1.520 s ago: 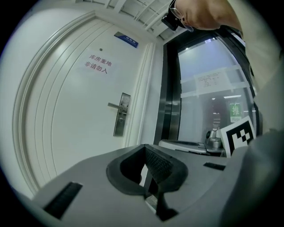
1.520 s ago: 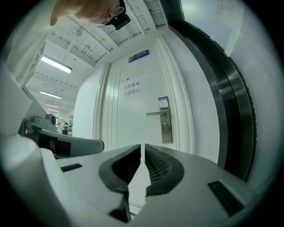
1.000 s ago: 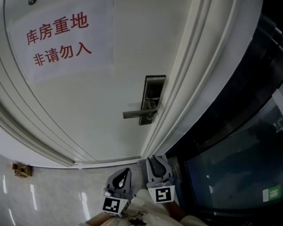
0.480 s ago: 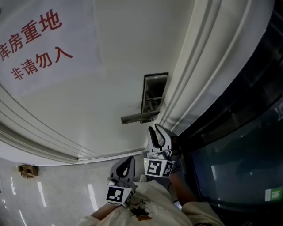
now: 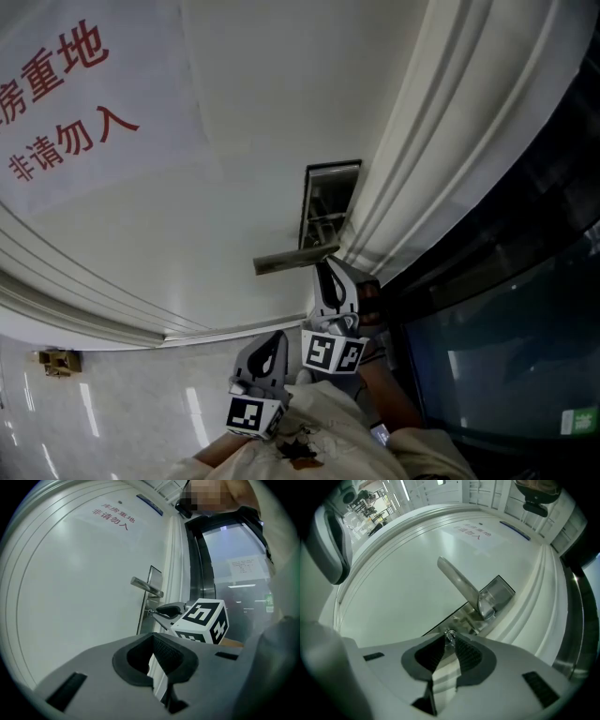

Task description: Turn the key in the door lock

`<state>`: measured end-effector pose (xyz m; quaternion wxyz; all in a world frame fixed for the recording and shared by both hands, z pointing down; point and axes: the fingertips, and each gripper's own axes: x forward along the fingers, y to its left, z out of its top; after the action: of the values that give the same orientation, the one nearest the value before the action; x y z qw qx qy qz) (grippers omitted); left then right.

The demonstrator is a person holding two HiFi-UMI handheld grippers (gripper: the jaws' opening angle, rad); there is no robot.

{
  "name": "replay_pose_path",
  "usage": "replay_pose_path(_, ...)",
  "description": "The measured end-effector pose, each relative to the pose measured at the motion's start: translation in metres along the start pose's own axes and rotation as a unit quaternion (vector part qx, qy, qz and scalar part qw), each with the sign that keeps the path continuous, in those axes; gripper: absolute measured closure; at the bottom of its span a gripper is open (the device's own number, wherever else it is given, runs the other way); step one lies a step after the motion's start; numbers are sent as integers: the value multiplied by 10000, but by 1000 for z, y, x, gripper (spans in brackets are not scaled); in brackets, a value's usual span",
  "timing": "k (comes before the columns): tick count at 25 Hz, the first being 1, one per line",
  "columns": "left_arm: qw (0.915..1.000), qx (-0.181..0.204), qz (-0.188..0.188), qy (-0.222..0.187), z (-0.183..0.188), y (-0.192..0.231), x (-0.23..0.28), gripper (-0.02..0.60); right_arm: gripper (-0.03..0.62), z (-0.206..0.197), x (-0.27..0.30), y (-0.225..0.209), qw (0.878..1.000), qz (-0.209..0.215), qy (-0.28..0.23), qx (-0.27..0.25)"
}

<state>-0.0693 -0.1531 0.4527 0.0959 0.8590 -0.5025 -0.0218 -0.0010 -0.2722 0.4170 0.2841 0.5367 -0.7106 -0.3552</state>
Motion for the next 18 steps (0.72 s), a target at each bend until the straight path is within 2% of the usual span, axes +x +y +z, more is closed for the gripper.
replay_pose_path(3, 10000, 3, -71, -61, 0, -3, 2, 577, 547, -1, 4, 0, 9998, -42, 40, -186)
replay_pose_path(5, 9999, 8, -83, -76, -1, -3, 2, 577, 577, -2, 6, 0, 9999, -19, 77, -97)
replay_pose_path(9, 10000, -12, -58, -1, -6, -1, 0, 577, 579, -2, 7, -3, 9985, 75, 72, 539)
replay_pose_path(12, 9998, 4, -111, -172, 2, -2, 1, 577, 579, -2, 6, -3, 9954, 119, 52, 952)
replay_pose_path(15, 10000, 10, -17, 55, -6, 2, -1, 577, 579, -2, 6, -5, 9890, 220, 3, 1463)
replay_pose_path(18, 9999, -40, -46, 92, -3, 0, -1, 577, 579, -3, 6, -5, 9782, 301, -35, 2055)
